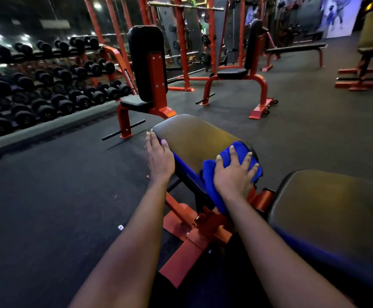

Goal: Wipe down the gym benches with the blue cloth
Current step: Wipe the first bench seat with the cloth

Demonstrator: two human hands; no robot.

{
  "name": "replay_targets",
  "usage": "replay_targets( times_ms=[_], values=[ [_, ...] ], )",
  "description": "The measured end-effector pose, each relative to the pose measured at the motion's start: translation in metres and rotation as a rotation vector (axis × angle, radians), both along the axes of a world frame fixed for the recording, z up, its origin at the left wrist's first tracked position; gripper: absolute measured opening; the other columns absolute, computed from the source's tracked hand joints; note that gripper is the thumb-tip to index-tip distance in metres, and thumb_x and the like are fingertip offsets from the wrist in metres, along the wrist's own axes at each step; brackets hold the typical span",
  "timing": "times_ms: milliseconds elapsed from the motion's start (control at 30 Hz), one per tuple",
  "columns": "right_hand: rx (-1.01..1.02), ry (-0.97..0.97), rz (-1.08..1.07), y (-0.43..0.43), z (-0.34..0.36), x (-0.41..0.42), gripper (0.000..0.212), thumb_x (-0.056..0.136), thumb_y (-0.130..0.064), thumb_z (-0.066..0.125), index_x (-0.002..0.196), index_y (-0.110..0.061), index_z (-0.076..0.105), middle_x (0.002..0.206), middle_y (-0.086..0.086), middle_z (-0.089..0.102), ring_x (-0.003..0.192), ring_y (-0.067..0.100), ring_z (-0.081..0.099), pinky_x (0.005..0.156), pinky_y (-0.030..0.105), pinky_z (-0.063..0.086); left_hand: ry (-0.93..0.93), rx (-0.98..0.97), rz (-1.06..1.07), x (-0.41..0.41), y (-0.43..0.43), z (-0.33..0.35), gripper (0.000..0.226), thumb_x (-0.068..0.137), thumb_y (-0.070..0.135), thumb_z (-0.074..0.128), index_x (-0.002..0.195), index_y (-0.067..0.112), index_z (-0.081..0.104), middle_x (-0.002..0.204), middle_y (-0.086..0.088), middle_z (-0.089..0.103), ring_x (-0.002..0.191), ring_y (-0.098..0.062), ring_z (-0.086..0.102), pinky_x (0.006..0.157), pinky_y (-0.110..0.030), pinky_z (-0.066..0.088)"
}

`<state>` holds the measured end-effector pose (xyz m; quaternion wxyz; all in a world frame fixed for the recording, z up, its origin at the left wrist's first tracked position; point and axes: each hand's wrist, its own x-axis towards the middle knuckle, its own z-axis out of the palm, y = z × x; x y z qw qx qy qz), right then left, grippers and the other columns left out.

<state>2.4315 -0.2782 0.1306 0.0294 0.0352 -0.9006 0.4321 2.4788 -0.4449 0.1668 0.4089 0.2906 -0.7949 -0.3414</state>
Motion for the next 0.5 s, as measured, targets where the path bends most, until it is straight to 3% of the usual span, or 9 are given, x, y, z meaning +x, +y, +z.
replay_targets(
  times_ms=[67,200,367,500],
  values=[
    [-0.030,-0.079,-0.005,0.007,0.005,-0.040,0.060,0.098,-0.060,0.038,0.153,-0.045,0.023,0.167,0.001,0.003,0.151,0.037,0.003,0.117,0.054,0.020,-0.048,-0.006,0.004,-0.002,-0.001,-0.004,0.055,0.106,0.026,0.031,0.155,0.006,0.017,0.164,-0.010,0.010,0.151,-0.022,0.007,0.122,-0.033,0.004],
    [-0.018,-0.160,-0.039,0.017,0.019,-0.096,0.053,0.100,-0.055,0.034,0.150,-0.038,0.033,0.162,0.000,0.022,0.143,0.035,0.027,0.114,0.046,0.024,-0.108,-0.045,-0.031,0.001,-0.007,-0.005,0.056,0.106,0.028,0.029,0.156,0.006,0.013,0.165,-0.009,0.005,0.151,-0.021,0.004,0.122,-0.035,0.004],
    [0.205,0.172,0.202,-0.020,0.039,-0.088,0.045,0.100,-0.050,0.039,0.142,-0.036,0.049,0.162,-0.008,0.027,0.147,0.023,0.026,0.119,0.050,0.019,-0.082,0.007,-0.090,0.008,-0.013,0.003,0.052,0.107,0.028,0.028,0.154,0.007,0.022,0.163,-0.008,0.014,0.150,-0.019,0.012,0.120,-0.031,0.008],
    [0.339,0.291,0.548,-0.068,0.066,-0.076,0.045,0.101,-0.052,0.036,0.145,-0.043,0.042,0.165,-0.012,0.016,0.151,0.018,0.016,0.120,0.053,0.012,0.038,0.089,-0.182,0.024,-0.026,0.007,0.047,0.107,0.027,0.028,0.151,0.009,0.033,0.159,-0.006,0.029,0.147,-0.015,0.023,0.120,-0.027,0.012]
  ],
)
